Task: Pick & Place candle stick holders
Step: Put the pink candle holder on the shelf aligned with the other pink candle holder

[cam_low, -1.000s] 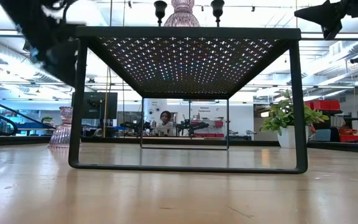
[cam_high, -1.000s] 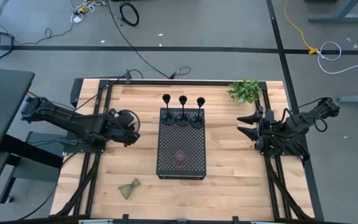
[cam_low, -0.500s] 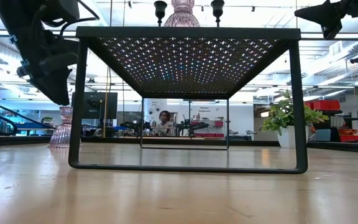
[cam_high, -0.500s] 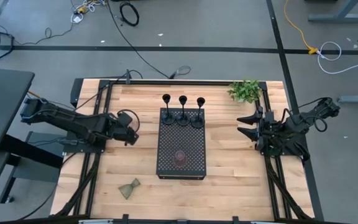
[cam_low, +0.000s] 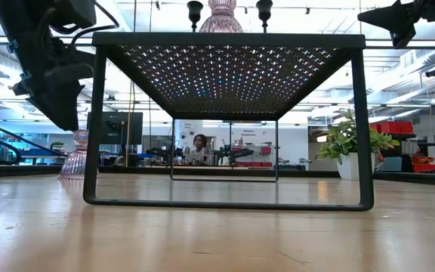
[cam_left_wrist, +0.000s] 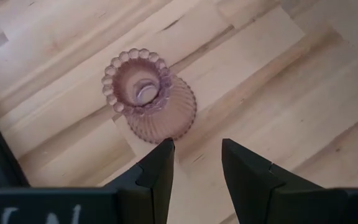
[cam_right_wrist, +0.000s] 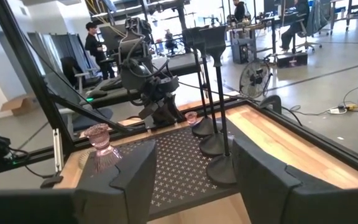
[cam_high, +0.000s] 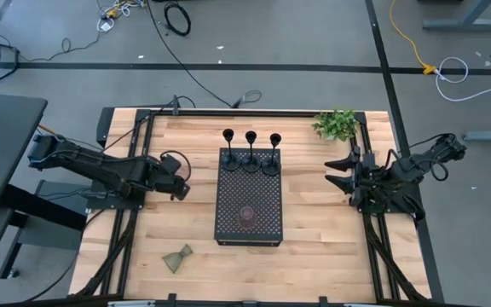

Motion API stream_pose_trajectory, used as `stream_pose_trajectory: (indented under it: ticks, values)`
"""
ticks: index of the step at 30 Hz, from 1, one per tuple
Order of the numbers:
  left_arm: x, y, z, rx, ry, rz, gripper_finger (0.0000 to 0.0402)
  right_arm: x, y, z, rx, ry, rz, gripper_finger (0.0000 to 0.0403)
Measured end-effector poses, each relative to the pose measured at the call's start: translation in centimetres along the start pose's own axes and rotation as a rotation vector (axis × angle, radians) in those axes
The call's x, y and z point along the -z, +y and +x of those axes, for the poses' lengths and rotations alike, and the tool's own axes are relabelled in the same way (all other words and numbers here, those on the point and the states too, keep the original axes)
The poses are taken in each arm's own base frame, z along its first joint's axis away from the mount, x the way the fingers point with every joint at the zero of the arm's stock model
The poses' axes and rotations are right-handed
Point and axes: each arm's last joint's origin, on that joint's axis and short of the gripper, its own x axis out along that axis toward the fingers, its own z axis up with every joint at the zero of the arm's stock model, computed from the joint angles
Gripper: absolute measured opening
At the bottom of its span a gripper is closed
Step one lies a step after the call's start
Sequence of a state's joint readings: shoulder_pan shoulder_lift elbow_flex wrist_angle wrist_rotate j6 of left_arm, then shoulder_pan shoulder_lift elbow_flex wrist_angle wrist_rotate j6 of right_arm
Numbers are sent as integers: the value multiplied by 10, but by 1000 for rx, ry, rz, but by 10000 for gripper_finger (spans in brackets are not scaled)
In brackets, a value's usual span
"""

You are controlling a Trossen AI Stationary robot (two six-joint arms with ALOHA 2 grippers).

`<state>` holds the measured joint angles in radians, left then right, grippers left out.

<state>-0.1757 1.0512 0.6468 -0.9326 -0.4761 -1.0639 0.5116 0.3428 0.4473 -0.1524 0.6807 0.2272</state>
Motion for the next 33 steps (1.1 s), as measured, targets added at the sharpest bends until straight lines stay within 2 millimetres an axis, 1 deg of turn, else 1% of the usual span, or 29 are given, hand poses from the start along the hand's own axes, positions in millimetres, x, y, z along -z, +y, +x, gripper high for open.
stream_pose_trajectory:
  ticks: [4, 8, 14, 17, 23, 25, 28, 30, 33]
  values:
    - [2, 2, 0, -23, 19, -12, 138, 0, 0, 1, 0, 4, -3, 206]
    - [3, 8, 0, -92, 6, -28, 138, 0, 0, 1, 0, 4, -3, 206]
    - [2, 8, 0, -102, -21, -7, 144, 0, 0, 1, 0, 4, -3, 206]
    - [1, 6, 0, -88, -44, 3, 169, 1, 0, 1, 1, 4, -4, 206]
    - [-2, 4, 2, -89, -76, -18, 243, 1, 0, 1, 1, 5, -4, 206]
    - [-4, 6, 3, -107, -83, -28, 262, 1, 0, 1, 0, 5, -4, 206]
    - [-8, 7, 9, -149, -85, -43, 279, 1, 0, 1, 0, 5, -4, 206]
    - [-11, 8, 14, -171, -68, -57, 283, 1, 1, 1, -11, 8, -5, 206]
    - [-14, 7, 21, -197, -50, -28, 284, 1, 1, 1, -16, 12, -7, 206]
